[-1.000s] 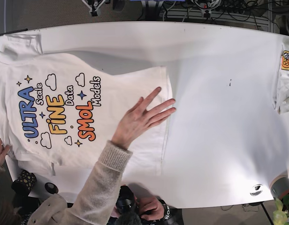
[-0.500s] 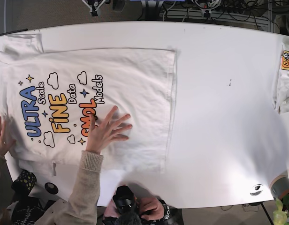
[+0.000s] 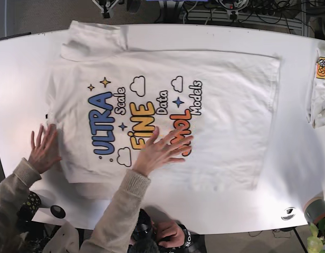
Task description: Fold the T-shirt properly
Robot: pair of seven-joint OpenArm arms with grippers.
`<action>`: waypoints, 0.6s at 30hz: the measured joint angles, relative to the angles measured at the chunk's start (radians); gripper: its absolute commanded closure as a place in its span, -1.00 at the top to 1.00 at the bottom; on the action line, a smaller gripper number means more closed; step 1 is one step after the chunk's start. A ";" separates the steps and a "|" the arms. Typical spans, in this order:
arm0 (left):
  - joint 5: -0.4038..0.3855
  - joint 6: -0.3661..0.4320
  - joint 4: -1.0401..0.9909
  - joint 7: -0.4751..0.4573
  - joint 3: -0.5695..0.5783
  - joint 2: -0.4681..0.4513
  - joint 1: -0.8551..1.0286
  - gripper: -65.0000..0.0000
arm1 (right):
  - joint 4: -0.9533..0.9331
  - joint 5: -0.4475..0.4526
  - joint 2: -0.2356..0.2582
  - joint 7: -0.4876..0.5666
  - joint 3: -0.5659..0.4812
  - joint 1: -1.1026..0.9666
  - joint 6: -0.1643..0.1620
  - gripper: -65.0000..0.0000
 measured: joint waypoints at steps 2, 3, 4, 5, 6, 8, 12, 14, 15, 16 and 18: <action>0.000 0.001 0.000 0.000 -0.001 -0.008 0.000 0.13 | 0.000 0.000 0.000 0.000 0.000 0.000 0.000 -0.55; 0.000 0.001 0.000 0.000 -0.001 -0.011 0.000 0.13 | 0.000 0.000 0.000 0.000 0.000 0.000 0.000 -0.54; 0.000 0.002 0.000 0.000 -0.001 -0.014 -0.001 0.13 | 0.000 0.000 0.000 0.000 0.000 0.000 0.000 -0.54; 0.000 0.003 0.000 0.000 -0.001 -0.014 -0.001 0.13 | 0.000 0.000 0.000 0.000 0.000 0.000 0.001 -0.54; 0.000 0.004 0.000 0.000 -0.001 -0.016 -0.001 0.13 | 0.000 0.000 0.000 0.000 0.000 0.000 0.003 -0.54; 0.000 0.004 0.000 0.000 -0.001 -0.016 -0.001 0.13 | 0.000 0.000 0.000 0.000 0.000 0.000 0.004 -0.55; 0.000 0.001 0.000 0.000 0.000 -0.010 0.000 0.13 | 0.000 0.000 0.000 0.000 0.000 0.000 0.004 -0.54; 0.000 0.000 0.000 0.000 0.000 -0.010 0.000 0.13 | 0.000 0.000 0.000 0.000 0.000 0.000 0.004 -0.54; 0.000 0.001 0.000 0.000 0.000 -0.010 -0.001 0.13 | 0.000 0.000 -0.001 0.000 0.000 0.000 0.004 -0.55; 0.000 0.000 0.000 0.000 0.000 -0.010 0.000 0.13 | 0.000 0.000 0.000 0.000 0.000 0.000 0.004 -0.55; 0.000 0.001 0.000 0.000 0.003 -0.010 0.000 0.13 | 0.000 0.000 0.000 0.000 0.000 -0.003 0.004 -0.55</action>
